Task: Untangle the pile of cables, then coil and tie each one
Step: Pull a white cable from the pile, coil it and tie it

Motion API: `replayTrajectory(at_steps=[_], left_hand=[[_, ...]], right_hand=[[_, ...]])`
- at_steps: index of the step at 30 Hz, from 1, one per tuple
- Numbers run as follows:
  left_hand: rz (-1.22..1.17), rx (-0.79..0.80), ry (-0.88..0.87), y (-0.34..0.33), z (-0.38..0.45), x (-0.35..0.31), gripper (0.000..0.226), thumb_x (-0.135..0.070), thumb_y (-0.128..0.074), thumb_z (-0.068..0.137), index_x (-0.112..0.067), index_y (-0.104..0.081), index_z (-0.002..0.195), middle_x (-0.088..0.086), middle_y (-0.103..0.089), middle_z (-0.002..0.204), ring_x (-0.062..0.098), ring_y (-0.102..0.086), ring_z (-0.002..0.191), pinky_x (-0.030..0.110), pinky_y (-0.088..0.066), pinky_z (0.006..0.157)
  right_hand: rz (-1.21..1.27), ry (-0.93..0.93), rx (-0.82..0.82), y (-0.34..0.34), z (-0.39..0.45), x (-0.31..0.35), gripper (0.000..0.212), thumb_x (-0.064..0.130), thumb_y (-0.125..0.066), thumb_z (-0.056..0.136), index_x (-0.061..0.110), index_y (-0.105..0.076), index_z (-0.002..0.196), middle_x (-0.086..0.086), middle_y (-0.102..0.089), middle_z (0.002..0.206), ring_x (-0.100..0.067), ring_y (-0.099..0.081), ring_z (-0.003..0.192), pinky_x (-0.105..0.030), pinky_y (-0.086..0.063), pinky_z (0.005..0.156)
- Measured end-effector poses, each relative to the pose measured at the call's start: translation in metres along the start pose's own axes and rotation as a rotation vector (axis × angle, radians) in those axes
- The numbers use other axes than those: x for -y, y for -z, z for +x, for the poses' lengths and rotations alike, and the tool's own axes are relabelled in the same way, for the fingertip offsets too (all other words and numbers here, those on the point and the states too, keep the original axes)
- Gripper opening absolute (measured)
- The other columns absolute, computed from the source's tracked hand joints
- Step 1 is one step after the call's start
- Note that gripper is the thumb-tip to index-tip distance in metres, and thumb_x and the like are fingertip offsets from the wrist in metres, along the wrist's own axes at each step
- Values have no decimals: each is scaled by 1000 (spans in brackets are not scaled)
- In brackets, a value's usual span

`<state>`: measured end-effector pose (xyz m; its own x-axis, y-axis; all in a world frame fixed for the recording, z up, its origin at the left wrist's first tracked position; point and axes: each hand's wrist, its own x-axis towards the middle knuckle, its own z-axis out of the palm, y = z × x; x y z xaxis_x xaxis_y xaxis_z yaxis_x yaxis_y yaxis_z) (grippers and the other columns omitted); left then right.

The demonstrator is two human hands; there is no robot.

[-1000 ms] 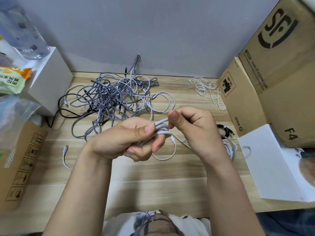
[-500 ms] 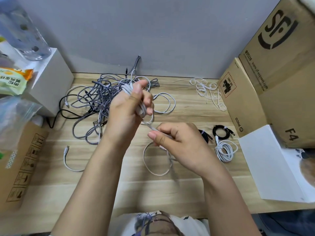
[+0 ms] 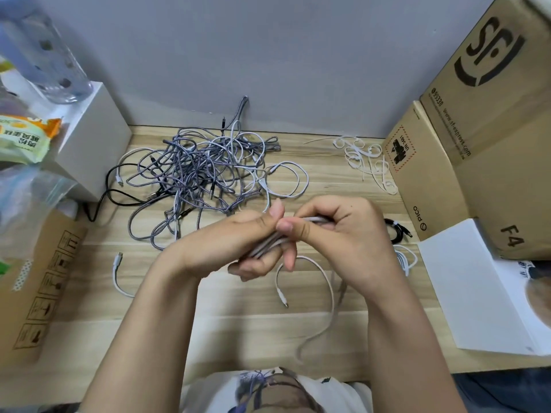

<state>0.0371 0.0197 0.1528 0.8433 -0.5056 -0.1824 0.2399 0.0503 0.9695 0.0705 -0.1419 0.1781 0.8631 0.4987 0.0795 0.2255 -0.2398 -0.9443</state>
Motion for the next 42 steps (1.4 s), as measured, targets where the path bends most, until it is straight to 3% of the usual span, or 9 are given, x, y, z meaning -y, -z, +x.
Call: replayTrajectory(at_steps=[3,9,15,22,28,31,35,39,42], left_hand=[[-218,191,-92,8,-4,4,51,-63,-48,85,-15,-62,75,-12,-33,42,6,-24,35,14,-24,41],[-714,484,-426,7,1,-2,34,-34,-47,97,-2,-59,93,-4,-28,45,7,-20,35,22,-34,48],[-1025,213,-580,6,12,-21,36,-25,-52,94,8,-47,108,13,-52,65,21,-42,49,35,-42,63],[-412,-525,-494,-8,31,-13,26,-24,-31,97,-8,-50,101,-6,-49,54,9,-43,43,19,-39,50],[198,-670,-268,-8,31,1,21,-33,-43,90,-17,-57,90,-9,-54,53,4,-45,47,14,-35,49],[328,-610,-174,-10,27,2,33,-37,-46,96,-14,-60,76,-7,-50,47,5,-42,43,15,-34,44],[297,-371,-29,-13,23,-3,61,-54,-25,95,-17,-51,54,-1,-40,39,12,-32,35,19,-26,39],[102,-20,102,-11,15,-4,75,-63,-5,85,-14,-58,67,-5,-35,37,12,-29,34,22,-28,42],[-180,197,73,-3,9,-4,74,-77,-18,79,-16,-59,70,-10,-34,39,5,-24,30,15,-28,39]], right_hand=[[51,3,-1,2,2,-2,29,46,-68,71,18,-64,63,-11,-61,58,-13,-49,61,-34,-42,59],[50,-32,50,-4,6,-12,39,48,-48,86,21,-48,57,12,-39,49,-1,-35,50,-14,-27,50],[-73,-66,154,-8,5,-11,32,41,-43,86,22,-46,61,11,-38,48,-3,-35,50,-20,-28,52],[-307,-71,210,-11,-1,-14,33,45,-51,84,29,-46,56,10,-40,46,-6,-35,47,-23,-24,49],[-267,-46,181,-6,-3,-7,32,43,-56,80,27,-50,53,6,-41,48,-6,-38,49,-19,-26,49],[-215,-73,141,-1,-3,-7,29,37,-66,80,33,-57,52,12,-49,49,-1,-42,51,-20,-30,53],[-101,-87,54,7,-2,-7,25,31,-73,78,30,-65,54,11,-62,52,3,-52,55,-22,-42,59],[113,-129,55,11,-3,-2,25,36,-74,71,16,-66,58,-4,-65,49,-14,-61,55,-25,-49,69],[176,-126,40,12,-1,1,36,39,-72,70,7,-61,57,-3,-63,51,-12,-52,56,-24,-42,61]])
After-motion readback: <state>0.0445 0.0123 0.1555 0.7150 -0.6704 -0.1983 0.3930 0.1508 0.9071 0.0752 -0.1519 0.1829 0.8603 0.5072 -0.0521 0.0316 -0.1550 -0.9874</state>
